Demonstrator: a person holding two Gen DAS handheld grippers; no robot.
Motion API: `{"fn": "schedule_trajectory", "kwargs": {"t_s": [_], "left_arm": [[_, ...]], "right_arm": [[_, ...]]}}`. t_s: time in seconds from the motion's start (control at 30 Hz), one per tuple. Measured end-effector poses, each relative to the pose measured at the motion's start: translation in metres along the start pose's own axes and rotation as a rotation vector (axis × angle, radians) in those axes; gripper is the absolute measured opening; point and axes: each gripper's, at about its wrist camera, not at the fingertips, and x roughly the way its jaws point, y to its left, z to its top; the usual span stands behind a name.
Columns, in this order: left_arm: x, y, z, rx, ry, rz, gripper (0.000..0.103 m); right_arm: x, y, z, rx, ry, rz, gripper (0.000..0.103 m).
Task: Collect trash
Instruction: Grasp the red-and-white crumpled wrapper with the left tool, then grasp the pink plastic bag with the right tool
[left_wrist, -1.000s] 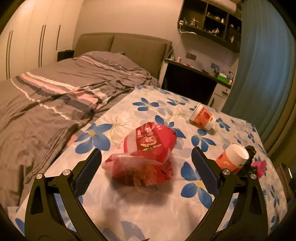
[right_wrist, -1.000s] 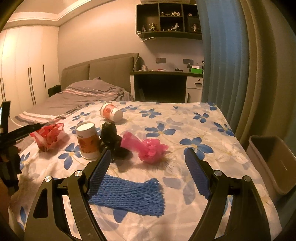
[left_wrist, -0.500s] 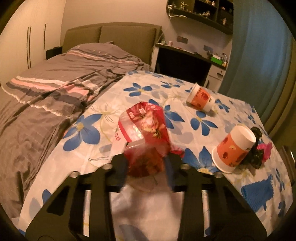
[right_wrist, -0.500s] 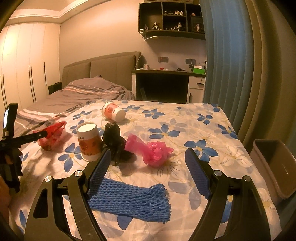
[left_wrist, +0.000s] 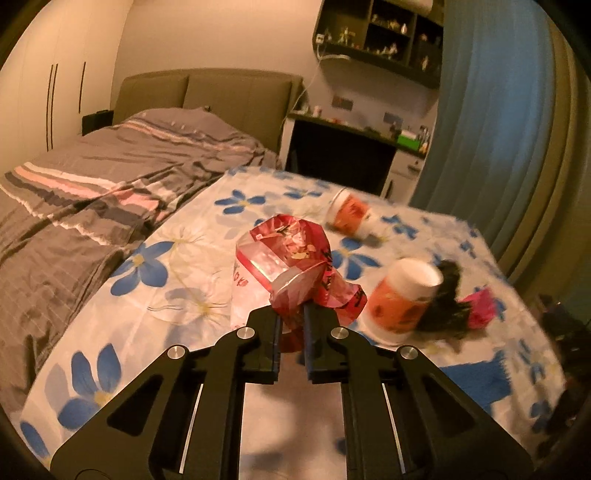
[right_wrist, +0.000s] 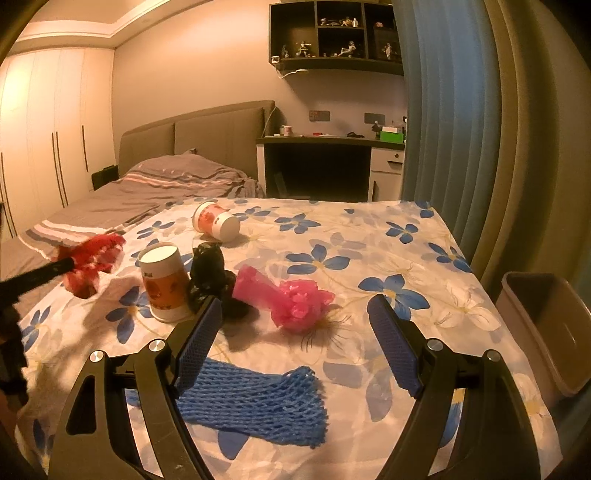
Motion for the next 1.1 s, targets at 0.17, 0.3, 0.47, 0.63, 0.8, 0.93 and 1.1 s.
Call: {"fn": "schedule_trajectory", "kwargs": {"t_s": [0.17, 0.3, 0.47, 0.63, 0.8, 0.93, 1.1], "left_arm": [[-0.019, -0.023, -0.003, -0.019, -0.044, 0.003, 0.009], [-0.024, -0.033, -0.006, -0.037, -0.051, 0.001, 0.009], [-0.023, -0.037, -0.005, -0.054, -0.043, -0.005, 0.009], [-0.022, -0.044, -0.004, -0.054, -0.045, -0.015, 0.009], [-0.022, -0.052, -0.005, -0.046, -0.043, -0.022, 0.009], [-0.026, -0.059, -0.005, -0.029, -0.05, -0.024, 0.009], [-0.034, -0.067, -0.002, -0.017, -0.066, -0.037, 0.009]], "right_arm": [[0.024, 0.003, 0.0, -0.022, 0.04, 0.007, 0.069], [0.048, 0.006, 0.0, -0.043, 0.084, 0.015, 0.063], [0.071, 0.011, -0.001, -0.08, 0.137, 0.022, 0.055], [0.088, 0.008, 0.001, -0.087, 0.181, 0.022, 0.038], [0.091, 0.006, 0.0, -0.091, 0.2, 0.043, 0.005], [0.08, -0.002, 0.0, -0.069, 0.17, 0.046, 0.001], [0.056, -0.017, 0.006, -0.031, 0.115, 0.048, 0.001]]}}
